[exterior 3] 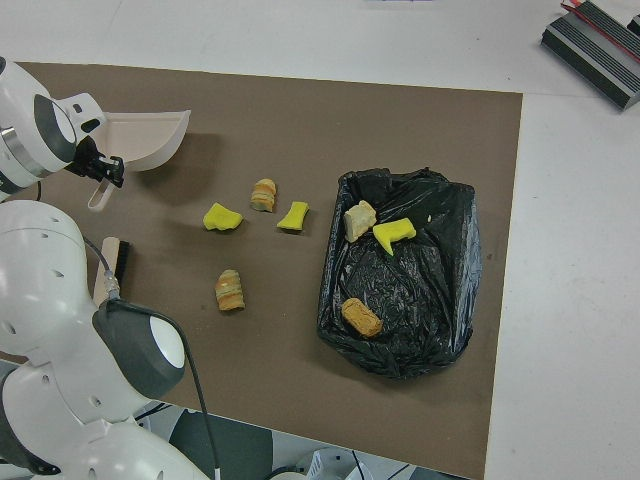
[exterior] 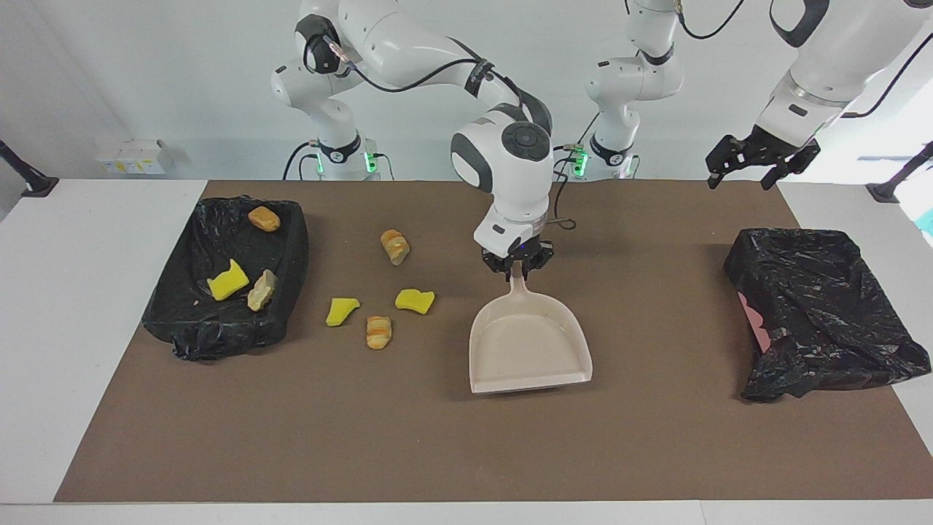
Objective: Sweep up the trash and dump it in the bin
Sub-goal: 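Lower the dustpan onto the mat and release it with the right gripper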
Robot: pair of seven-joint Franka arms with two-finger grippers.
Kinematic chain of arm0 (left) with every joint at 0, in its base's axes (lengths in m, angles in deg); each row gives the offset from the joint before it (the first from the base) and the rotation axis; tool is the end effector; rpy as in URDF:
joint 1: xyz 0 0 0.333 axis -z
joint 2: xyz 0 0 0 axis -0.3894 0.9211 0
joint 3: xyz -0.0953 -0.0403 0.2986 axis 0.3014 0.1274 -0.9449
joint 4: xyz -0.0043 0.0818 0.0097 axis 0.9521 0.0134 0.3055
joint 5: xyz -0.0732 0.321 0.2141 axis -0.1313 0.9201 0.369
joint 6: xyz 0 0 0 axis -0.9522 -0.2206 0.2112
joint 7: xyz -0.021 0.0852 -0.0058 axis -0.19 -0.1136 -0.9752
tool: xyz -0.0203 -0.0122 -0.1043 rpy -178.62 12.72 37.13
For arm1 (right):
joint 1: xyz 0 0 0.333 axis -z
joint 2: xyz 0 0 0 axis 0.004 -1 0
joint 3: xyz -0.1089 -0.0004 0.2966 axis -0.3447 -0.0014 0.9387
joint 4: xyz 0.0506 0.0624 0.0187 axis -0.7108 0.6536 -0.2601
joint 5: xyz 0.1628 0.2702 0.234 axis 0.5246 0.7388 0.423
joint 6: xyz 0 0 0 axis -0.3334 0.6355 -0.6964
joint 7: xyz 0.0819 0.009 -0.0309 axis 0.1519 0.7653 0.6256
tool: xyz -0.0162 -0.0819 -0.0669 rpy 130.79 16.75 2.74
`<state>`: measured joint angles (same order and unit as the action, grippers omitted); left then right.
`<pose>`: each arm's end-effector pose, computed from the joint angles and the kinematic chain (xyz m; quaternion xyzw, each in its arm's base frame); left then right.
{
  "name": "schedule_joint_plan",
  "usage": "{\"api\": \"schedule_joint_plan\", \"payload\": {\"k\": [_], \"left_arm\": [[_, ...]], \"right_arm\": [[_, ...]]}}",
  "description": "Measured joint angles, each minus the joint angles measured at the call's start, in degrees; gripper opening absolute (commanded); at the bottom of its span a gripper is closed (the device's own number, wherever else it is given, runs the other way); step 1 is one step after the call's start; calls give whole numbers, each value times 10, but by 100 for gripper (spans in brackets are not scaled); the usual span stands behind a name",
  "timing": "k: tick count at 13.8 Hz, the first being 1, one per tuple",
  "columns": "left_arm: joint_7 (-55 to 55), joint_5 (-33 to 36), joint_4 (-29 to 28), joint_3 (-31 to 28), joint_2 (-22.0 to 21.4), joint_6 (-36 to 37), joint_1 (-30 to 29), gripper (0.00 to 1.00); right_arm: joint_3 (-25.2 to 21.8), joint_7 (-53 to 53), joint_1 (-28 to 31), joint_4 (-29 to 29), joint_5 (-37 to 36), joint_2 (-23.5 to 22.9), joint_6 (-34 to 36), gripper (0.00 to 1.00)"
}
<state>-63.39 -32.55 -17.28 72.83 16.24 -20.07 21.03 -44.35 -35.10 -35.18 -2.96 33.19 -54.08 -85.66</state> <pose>0.5271 -0.0194 0.6302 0.9982 -0.0439 -0.0410 0.0007 0.5646 0.4565 0.4020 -0.9997 0.0077 0.0007 0.0248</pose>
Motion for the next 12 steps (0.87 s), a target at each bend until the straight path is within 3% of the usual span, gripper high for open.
{"api": "schedule_joint_plan", "payload": {"k": [7,10,11,12], "left_arm": [[0,0,0,4,0,0,1,100],[0,0,-1,4,0,0,1,100],[0,0,-1,4,0,-1,1,100],[0,0,-2,5,0,-1,1,100]], "right_arm": [[-2,-23,15,29,31,-5,-25,0],[-2,29,23,55,61,-1,-50,0],[-2,41,25,70,62,4,-64,3],[-2,46,25,85,62,9,-77,14]]}}
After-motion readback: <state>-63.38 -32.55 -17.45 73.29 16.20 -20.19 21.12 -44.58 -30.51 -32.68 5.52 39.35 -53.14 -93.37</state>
